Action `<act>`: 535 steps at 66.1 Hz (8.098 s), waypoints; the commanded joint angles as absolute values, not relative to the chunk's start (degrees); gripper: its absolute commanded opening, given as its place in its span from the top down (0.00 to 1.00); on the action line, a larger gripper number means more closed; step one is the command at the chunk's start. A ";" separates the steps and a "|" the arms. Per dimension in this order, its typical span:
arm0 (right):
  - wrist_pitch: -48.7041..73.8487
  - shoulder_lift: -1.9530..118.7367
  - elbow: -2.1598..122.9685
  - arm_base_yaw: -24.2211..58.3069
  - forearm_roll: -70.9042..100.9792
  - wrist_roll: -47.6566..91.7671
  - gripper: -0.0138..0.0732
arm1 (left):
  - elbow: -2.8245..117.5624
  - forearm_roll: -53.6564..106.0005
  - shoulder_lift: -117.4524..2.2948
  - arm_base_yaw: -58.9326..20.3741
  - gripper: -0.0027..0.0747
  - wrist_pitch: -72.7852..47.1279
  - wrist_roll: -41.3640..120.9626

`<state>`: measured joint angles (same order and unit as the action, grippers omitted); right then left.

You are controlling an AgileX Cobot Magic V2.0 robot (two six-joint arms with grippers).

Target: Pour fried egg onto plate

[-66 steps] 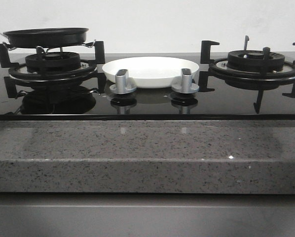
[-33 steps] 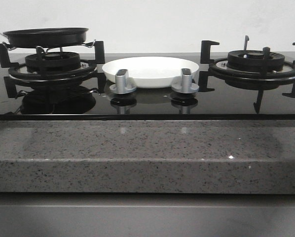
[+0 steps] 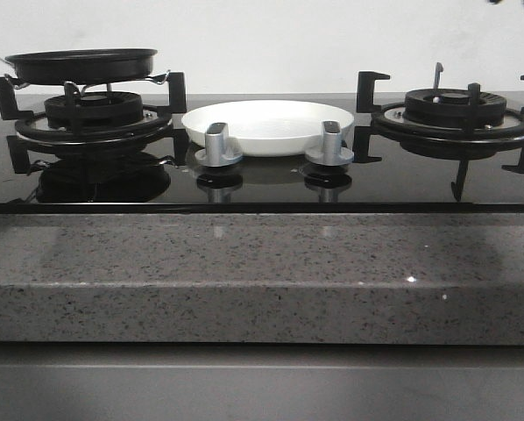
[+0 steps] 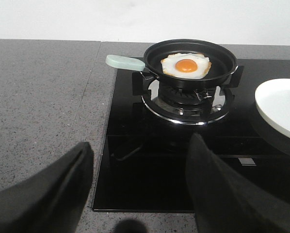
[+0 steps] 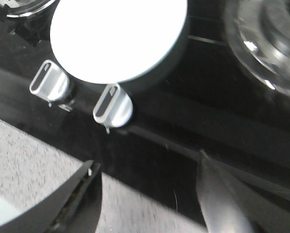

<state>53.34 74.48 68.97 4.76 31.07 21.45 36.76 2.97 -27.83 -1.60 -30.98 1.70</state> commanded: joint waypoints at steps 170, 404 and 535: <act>60.28 106.10 112.86 9.07 32.38 20.52 0.92 | 38.25 4.82 -28.57 -1.98 0.41 -26.51 1.14; 47.71 91.37 79.29 15.96 27.88 18.91 0.92 | 80.64 82.83 -103.36 20.35 0.24 -56.66 29.35; 47.71 91.37 79.29 15.96 27.88 18.91 0.92 | 78.60 83.42 -81.90 13.29 0.99 -60.65 40.32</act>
<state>49.29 93.51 77.83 16.01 26.50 18.86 78.16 79.16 -87.60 15.83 -61.26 39.94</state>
